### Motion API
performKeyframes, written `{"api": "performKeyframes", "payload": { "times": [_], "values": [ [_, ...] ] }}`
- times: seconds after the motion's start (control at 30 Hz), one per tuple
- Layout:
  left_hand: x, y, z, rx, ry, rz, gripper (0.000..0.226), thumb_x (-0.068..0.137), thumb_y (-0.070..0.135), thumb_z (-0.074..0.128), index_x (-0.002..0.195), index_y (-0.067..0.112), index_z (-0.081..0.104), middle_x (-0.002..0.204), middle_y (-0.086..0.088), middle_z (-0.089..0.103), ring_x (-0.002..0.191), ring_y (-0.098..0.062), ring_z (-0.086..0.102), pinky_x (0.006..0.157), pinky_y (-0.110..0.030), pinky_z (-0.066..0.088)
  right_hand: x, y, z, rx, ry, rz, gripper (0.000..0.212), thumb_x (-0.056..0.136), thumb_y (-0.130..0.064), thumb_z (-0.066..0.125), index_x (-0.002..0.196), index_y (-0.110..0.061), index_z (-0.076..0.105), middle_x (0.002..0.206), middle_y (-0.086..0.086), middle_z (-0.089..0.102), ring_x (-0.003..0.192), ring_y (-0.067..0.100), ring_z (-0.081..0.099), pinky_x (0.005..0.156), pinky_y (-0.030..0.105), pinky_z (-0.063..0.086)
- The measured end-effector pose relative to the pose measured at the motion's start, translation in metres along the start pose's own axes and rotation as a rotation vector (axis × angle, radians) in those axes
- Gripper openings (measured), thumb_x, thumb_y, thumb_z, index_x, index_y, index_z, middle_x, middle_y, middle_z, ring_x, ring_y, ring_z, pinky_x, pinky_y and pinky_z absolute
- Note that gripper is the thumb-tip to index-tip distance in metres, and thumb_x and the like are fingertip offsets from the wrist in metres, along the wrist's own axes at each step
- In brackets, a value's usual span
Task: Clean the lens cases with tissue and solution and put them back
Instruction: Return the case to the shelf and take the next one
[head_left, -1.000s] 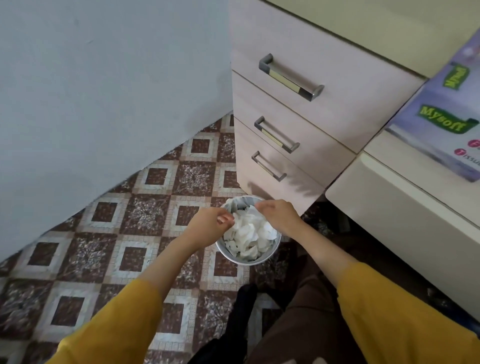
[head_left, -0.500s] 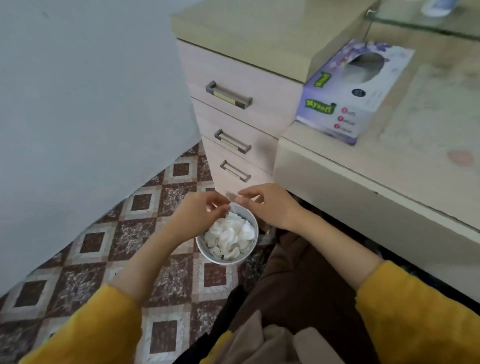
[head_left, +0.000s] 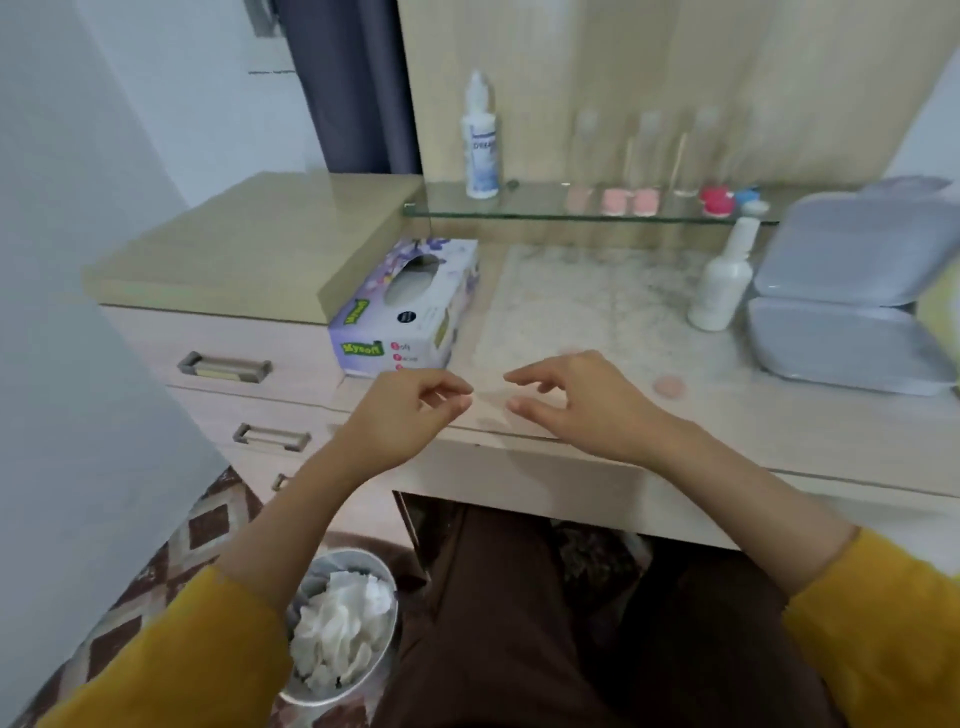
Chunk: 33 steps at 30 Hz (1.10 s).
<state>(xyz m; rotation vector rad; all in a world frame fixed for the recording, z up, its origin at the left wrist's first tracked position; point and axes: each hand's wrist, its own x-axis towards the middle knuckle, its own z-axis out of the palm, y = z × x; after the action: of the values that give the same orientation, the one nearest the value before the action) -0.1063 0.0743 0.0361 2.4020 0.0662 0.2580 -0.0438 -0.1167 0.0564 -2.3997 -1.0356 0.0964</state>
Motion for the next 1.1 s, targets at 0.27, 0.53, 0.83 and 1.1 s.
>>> {"api": "performKeyframes", "payload": {
  "times": [0.27, 0.53, 0.83, 1.1],
  "values": [
    [0.065, 0.024, 0.049, 0.138, -0.1, 0.136, 0.024, 0.091, 0.021, 0.054, 0.113, 0.017, 0.062, 0.116, 0.002, 0.06, 0.097, -0.006, 0.054, 0.08, -0.013, 0.036, -0.031, 0.063, -0.033, -0.103, 0.11, 0.22, 0.038, 0.09, -0.041, 0.052, 0.123, -0.022, 0.058, 0.124, -0.004, 0.06, 0.11, 0.012, 0.055, 0.088, 0.023, 0.037],
    [0.105, 0.017, 0.081, 0.249, -0.217, 0.161, 0.062, 0.086, 0.036, 0.06, 0.138, 0.01, 0.037, 0.145, -0.005, 0.035, 0.134, -0.02, 0.028, 0.109, -0.024, 0.017, -0.04, 0.111, -0.065, -0.129, 0.28, 0.405, 0.037, 0.087, -0.035, 0.059, 0.119, -0.019, 0.061, 0.121, 0.001, 0.061, 0.113, 0.02, 0.052, 0.088, 0.025, 0.035],
    [0.117, 0.001, 0.095, 0.304, -0.186, 0.231, 0.075, 0.082, 0.059, 0.051, 0.141, 0.016, 0.032, 0.151, 0.003, 0.024, 0.14, -0.012, 0.016, 0.115, -0.026, 0.008, -0.005, 0.158, -0.107, -0.004, 0.474, 0.648, 0.061, 0.076, -0.033, 0.073, 0.125, -0.004, 0.052, 0.122, 0.01, 0.058, 0.112, 0.025, 0.051, 0.09, 0.033, 0.039],
    [0.117, -0.002, 0.097, 0.3, -0.173, 0.248, 0.102, 0.06, 0.079, 0.02, 0.142, 0.019, 0.031, 0.152, 0.006, 0.023, 0.14, -0.01, 0.015, 0.114, -0.025, 0.006, 0.027, 0.173, -0.096, 0.109, 0.517, 0.728, 0.066, 0.067, -0.046, 0.076, 0.116, -0.008, 0.053, 0.111, 0.005, 0.059, 0.1, 0.02, 0.053, 0.086, 0.036, 0.043]
  ]
}}
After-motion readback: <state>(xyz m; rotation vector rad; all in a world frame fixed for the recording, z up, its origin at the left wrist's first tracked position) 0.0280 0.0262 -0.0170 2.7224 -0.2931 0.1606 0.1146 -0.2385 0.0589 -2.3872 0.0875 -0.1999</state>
